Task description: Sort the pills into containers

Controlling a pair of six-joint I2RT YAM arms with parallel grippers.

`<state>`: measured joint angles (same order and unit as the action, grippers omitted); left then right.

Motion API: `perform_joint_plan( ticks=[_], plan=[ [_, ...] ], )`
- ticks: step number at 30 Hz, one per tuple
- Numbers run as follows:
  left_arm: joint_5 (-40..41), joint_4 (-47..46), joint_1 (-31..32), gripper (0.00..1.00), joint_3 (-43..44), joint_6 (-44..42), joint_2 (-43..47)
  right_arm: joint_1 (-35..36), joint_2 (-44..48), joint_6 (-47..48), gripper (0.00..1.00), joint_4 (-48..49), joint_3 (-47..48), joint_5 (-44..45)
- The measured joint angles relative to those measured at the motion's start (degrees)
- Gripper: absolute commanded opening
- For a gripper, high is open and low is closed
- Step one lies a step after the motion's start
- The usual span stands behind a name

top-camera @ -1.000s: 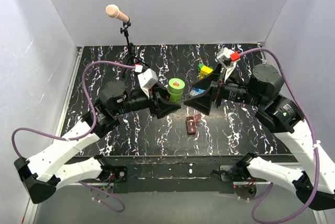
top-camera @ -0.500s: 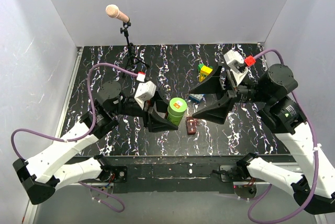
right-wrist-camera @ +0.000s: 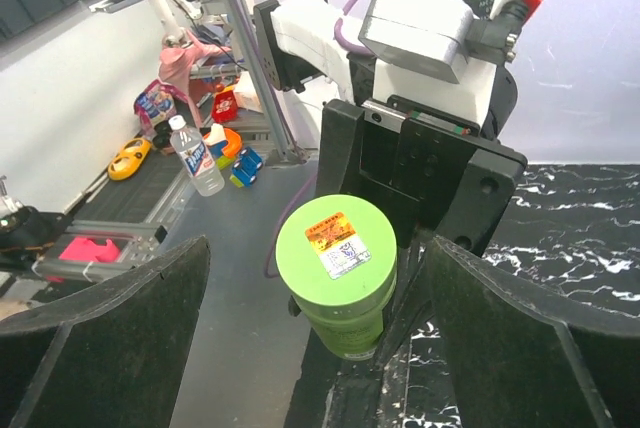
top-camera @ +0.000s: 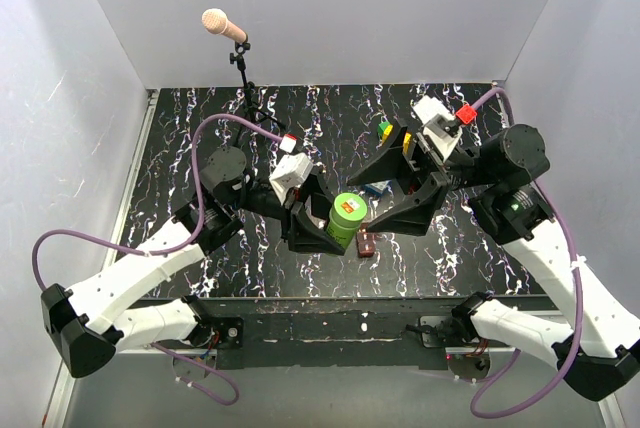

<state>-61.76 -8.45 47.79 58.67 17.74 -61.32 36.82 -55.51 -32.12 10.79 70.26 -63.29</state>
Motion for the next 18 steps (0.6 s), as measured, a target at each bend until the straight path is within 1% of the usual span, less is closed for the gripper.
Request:
perform_joint_plan(
  ticks=[7,14,18],
  plan=[
    [-1.11,-2.64,0.0,0.0,0.22,0.92,-0.46,0.46,-1.14,-3.28,0.91,7.15,-1.62,-1.77],
    [-1.55,-4.17,0.0,0.0,0.44,1.7,-1.7,0.76,-1.36,-4.37,0.87,9.31,-3.43,-1.84],
    [-1.55,-4.31,0.0,0.0,0.44,1.92,-2.38,0.81,-1.36,-4.66,0.81,10.08,-3.43,-1.81]
  ],
)
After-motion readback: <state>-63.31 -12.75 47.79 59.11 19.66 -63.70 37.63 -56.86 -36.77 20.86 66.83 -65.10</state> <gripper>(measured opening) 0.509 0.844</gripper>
